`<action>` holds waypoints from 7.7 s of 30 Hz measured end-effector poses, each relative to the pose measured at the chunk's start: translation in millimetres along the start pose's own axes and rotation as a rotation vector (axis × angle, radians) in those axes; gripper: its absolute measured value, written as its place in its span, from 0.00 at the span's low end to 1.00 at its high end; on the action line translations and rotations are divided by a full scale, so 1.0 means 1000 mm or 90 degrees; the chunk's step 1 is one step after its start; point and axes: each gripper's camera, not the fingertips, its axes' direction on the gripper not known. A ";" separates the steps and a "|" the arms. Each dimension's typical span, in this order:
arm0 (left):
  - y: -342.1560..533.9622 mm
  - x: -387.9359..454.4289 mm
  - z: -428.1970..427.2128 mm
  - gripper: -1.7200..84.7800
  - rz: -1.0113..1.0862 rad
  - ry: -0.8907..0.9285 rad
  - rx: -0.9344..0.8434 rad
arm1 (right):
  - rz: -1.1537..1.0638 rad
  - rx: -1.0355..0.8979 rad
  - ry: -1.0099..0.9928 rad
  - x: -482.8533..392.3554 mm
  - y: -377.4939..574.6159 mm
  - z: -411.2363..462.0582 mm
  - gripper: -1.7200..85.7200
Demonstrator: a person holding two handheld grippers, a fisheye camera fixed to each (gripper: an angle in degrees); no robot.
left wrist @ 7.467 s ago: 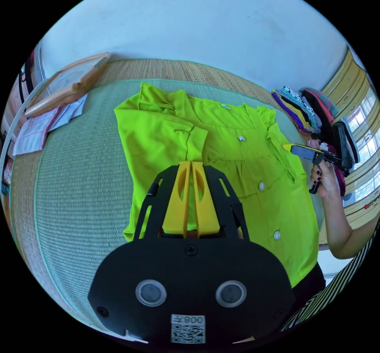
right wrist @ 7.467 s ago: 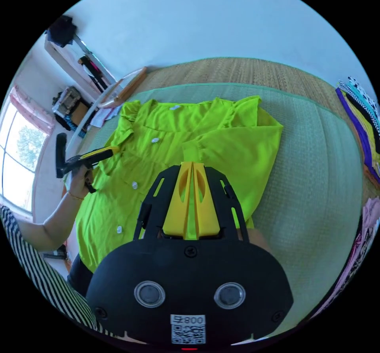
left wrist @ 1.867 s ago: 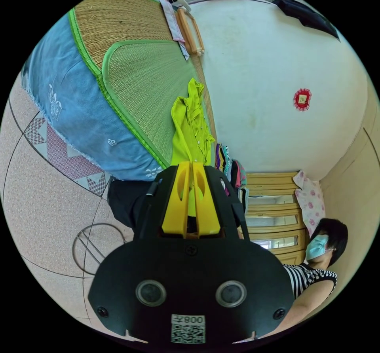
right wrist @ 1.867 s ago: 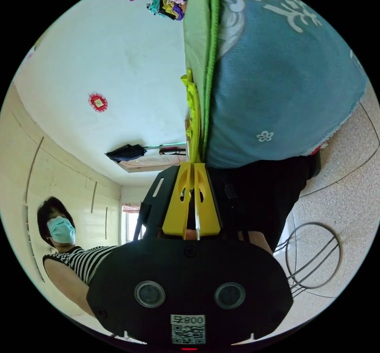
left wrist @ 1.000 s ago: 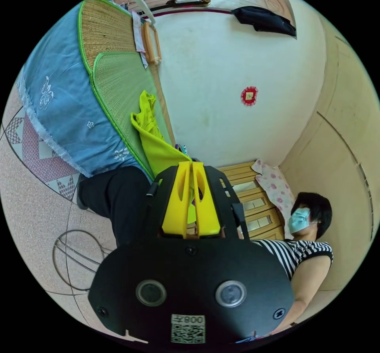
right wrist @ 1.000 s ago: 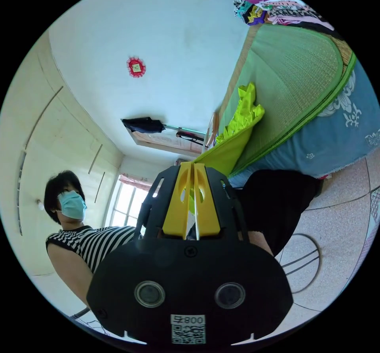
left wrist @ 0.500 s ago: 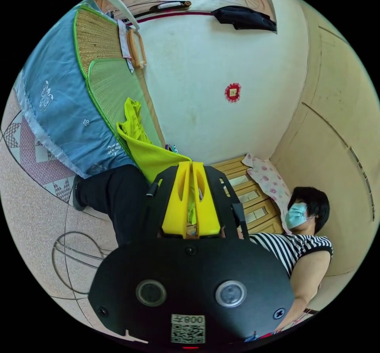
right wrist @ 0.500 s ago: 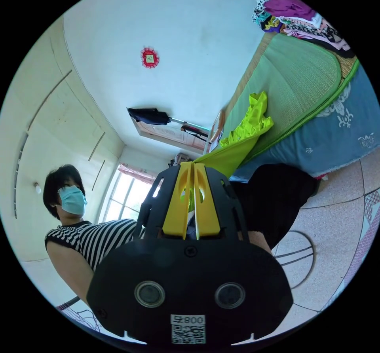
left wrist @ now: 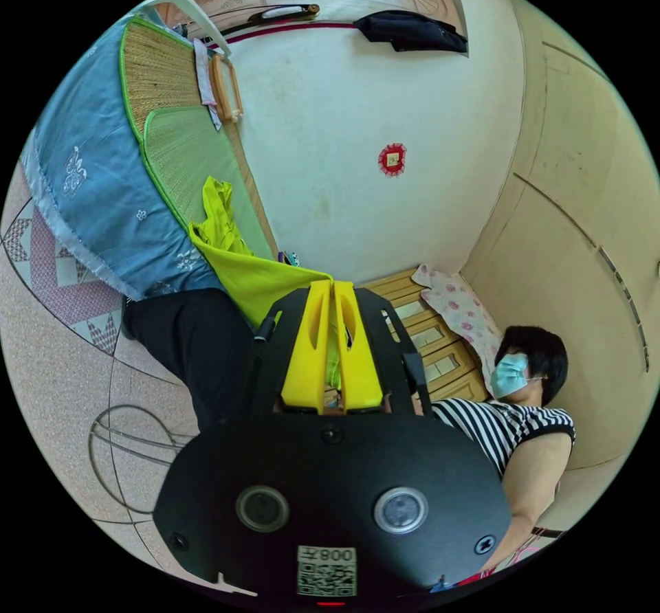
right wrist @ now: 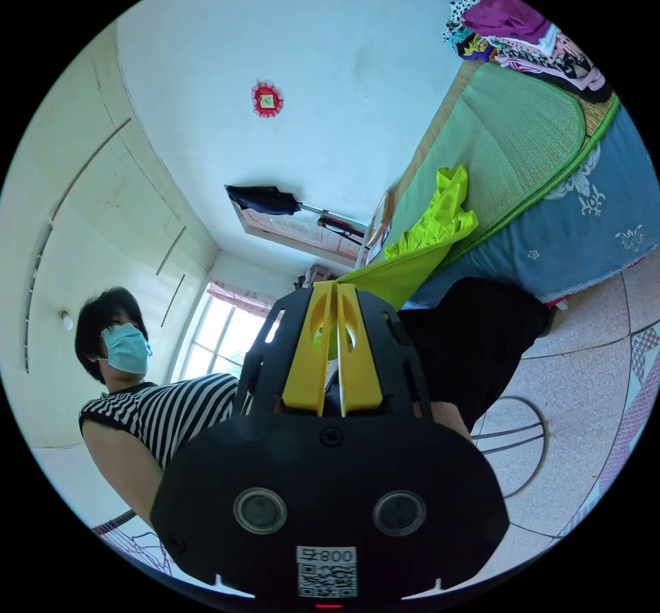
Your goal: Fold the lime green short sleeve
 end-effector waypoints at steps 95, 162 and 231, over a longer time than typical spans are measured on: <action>-0.554 -0.192 0.707 0.03 0.067 -0.316 -0.389 | 0.098 -0.107 0.202 0.218 -0.728 0.434 0.02; -0.476 -0.227 0.688 0.02 0.234 -0.678 -0.359 | -0.213 -0.264 0.676 -0.021 -0.792 0.653 0.02; -0.025 -0.351 0.844 0.10 0.456 -0.303 -0.704 | 0.065 -0.167 0.318 0.151 -0.379 0.293 0.02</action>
